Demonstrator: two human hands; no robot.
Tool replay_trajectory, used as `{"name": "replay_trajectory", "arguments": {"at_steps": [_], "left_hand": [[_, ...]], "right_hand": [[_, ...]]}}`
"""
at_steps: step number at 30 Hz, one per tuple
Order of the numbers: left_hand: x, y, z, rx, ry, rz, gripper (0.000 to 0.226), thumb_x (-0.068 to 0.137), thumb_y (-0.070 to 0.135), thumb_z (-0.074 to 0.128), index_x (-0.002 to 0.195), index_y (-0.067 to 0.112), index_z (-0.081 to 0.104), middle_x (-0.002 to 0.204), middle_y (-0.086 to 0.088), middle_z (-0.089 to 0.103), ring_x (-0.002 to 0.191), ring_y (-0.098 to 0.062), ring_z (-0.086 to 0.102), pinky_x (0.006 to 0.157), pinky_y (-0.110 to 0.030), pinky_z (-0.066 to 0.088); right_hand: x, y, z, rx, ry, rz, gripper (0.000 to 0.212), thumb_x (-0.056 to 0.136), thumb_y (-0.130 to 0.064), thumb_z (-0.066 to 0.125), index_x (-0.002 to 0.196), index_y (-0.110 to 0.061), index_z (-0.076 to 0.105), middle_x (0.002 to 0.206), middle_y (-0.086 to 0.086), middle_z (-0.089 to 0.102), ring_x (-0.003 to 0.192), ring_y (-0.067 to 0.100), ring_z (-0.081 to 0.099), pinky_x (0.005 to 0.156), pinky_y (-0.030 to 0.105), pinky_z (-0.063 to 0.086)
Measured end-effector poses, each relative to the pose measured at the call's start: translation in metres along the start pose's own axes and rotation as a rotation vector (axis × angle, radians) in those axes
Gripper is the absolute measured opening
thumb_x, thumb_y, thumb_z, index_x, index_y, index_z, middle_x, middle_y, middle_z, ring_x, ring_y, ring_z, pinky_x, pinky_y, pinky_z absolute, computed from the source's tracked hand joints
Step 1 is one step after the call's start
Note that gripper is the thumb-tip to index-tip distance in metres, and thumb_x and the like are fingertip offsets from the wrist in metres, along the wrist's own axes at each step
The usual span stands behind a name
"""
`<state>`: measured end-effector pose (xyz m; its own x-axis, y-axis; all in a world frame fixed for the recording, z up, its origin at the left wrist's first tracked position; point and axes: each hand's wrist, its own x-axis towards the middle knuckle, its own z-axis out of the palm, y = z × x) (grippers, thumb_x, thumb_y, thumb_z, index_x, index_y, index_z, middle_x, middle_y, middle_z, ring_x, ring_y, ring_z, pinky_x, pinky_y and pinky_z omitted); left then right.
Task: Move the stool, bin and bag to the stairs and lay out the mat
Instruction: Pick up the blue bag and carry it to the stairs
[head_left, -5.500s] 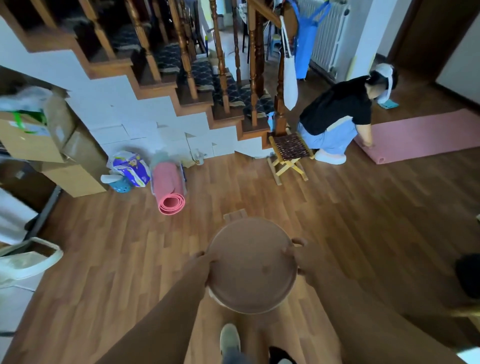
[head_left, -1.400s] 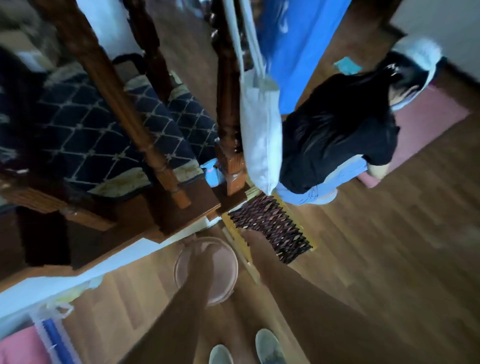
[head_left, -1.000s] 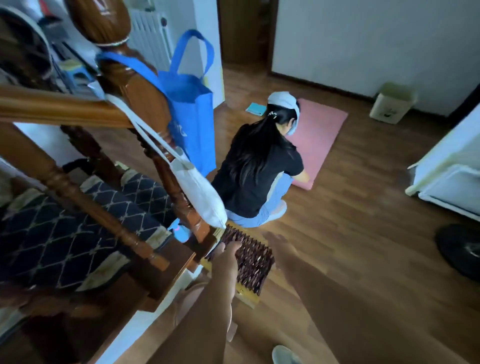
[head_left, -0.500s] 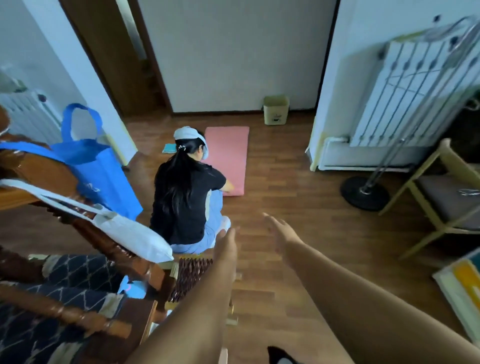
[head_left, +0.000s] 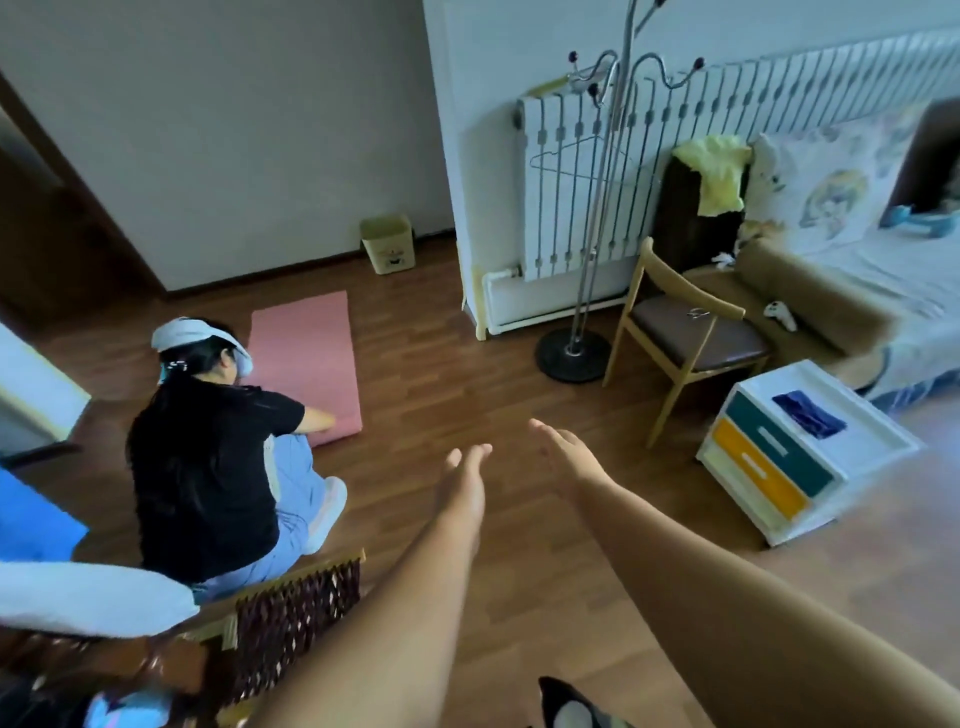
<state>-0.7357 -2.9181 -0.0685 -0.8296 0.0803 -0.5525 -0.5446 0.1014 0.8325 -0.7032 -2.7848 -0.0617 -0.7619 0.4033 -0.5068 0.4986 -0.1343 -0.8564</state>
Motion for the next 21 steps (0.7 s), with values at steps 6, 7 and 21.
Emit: {"name": "replay_trajectory", "arguments": {"at_steps": [6,7,21], "left_hand": [[-0.028,-0.007,0.079,0.015,-0.051,0.018,0.087,0.055,0.062,0.061,0.136,0.033,0.049,0.139,0.001,0.051,0.124,-0.023,0.050,0.105,-0.046,0.039],[-0.032,-0.010,0.093,0.018,-0.058,0.020,0.084,0.058,0.060,0.061,0.137,0.033,0.048,0.140,0.000,0.051,0.124,-0.022,0.050,0.105,-0.046,0.039],[-0.090,-0.051,0.274,0.172,-0.281,-0.014,0.067,0.082,0.044,0.062,0.144,0.026,0.041,0.146,-0.002,0.043,0.131,-0.023,0.043,0.104,-0.043,0.033]], "right_hand": [[-0.008,0.016,-0.088,0.047,0.061,-0.009,0.051,0.088,-0.060,0.055,0.118,-0.019,0.056,0.112,0.002,0.060,0.104,0.019,0.059,0.085,0.035,0.045],[-0.010,0.018,-0.104,0.058,0.062,-0.004,0.053,0.088,-0.060,0.056,0.121,-0.018,0.055,0.113,0.003,0.060,0.104,0.019,0.059,0.087,0.035,0.046],[-0.044,0.060,-0.296,0.267,0.286,0.100,0.065,0.091,-0.059,0.053,0.142,-0.019,0.042,0.147,0.004,0.046,0.134,0.027,0.045,0.104,0.039,0.038]]}}
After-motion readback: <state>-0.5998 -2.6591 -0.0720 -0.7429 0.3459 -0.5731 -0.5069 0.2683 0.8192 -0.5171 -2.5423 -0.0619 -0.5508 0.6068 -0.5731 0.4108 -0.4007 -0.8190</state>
